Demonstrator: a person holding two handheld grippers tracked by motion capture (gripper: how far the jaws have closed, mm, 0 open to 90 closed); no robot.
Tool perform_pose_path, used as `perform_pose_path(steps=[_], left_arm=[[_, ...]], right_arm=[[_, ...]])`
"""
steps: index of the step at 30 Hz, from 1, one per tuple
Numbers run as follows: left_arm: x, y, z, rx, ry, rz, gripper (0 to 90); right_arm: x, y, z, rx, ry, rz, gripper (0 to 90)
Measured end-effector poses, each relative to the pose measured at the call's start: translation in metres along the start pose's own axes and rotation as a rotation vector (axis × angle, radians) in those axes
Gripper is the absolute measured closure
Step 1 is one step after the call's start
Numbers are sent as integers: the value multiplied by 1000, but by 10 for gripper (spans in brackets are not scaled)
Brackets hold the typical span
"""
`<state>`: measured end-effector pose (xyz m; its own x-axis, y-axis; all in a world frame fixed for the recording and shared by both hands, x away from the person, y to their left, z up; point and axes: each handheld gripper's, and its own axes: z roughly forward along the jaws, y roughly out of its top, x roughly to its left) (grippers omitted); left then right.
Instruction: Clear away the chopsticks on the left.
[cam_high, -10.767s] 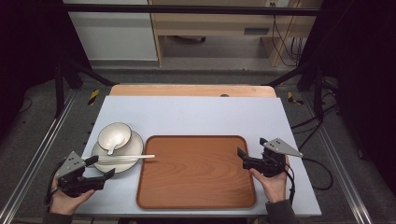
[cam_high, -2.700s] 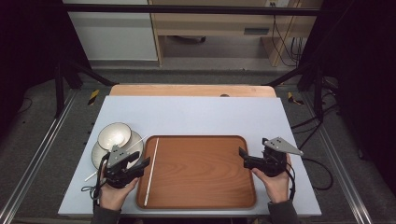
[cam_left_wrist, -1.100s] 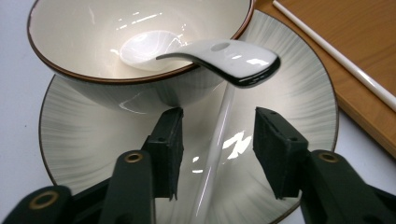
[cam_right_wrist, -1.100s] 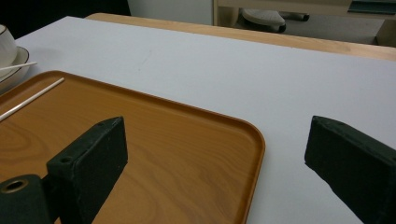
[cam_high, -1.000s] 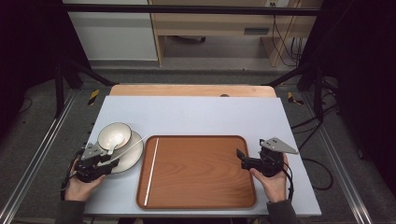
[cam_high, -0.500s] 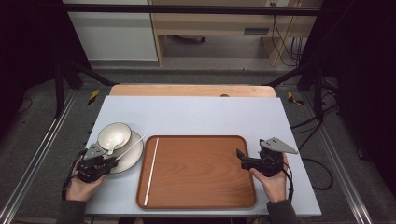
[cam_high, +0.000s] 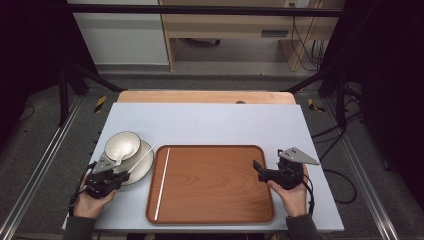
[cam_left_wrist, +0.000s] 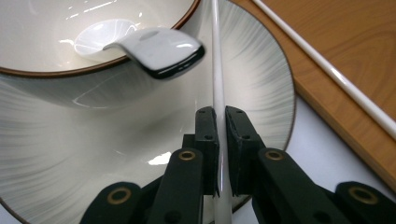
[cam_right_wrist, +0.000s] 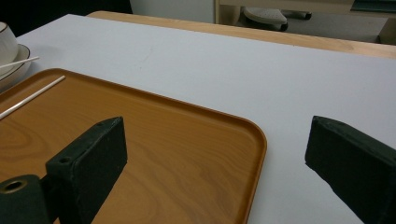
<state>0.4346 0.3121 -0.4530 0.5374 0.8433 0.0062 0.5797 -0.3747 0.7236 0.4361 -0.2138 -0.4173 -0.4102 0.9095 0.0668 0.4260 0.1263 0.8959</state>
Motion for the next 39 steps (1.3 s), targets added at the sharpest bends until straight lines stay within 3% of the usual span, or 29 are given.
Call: perform_pose_path(steps=[10, 20, 34, 39], left_arm=[[-21, 6, -11, -56, -3, 5, 838], [-52, 14, -12, -127, -1, -31, 839], [-90, 21, -13, -211, 43, -88, 838], [-100, 24, -10, -209, 80, -115, 839]], right_arm=[[-3, 1, -4, -17, -3, 3, 53], [-5, 1, -5, -18, -15, 11, 52], [-3, 2, -4, -14, -18, 5, 52], [-2, 2, -5, -16, -18, 7, 51]])
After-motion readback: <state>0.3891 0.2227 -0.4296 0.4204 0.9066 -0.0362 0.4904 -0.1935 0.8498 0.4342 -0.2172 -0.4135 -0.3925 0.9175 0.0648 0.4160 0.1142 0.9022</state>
